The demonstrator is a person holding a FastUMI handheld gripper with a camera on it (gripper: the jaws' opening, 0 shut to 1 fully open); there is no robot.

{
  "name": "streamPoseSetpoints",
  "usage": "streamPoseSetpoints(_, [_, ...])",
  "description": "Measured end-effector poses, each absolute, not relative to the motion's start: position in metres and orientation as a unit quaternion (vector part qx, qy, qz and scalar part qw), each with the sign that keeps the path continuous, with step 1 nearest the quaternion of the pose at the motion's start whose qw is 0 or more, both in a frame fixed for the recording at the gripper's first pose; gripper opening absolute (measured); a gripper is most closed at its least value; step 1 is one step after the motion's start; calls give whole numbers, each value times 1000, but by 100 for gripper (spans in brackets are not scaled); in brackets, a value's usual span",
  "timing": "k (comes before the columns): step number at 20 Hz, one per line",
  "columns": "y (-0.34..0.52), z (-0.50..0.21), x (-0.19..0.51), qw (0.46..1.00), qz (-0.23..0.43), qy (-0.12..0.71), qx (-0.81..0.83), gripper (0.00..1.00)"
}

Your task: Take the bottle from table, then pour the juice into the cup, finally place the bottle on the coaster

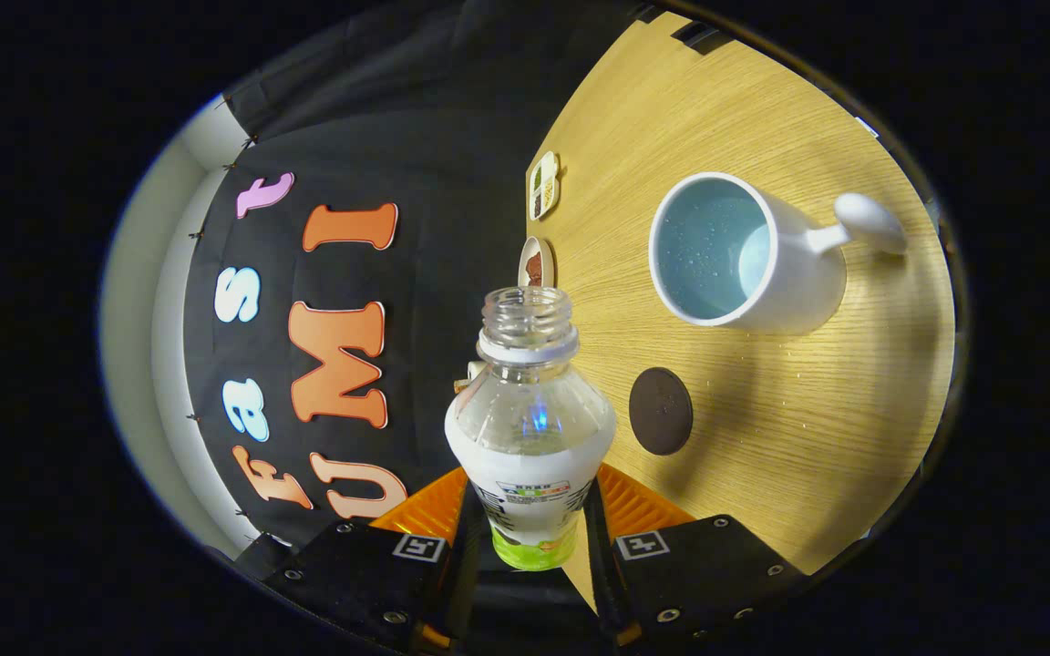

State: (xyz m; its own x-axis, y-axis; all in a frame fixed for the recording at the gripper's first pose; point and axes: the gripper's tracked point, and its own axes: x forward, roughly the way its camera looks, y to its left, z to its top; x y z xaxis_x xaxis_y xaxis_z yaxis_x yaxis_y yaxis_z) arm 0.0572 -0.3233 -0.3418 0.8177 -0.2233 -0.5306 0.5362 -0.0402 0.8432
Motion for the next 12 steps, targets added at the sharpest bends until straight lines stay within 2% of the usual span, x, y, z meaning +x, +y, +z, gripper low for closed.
streamPoseSetpoints(12, [-328,-334,60,637,-270,90,716,53])
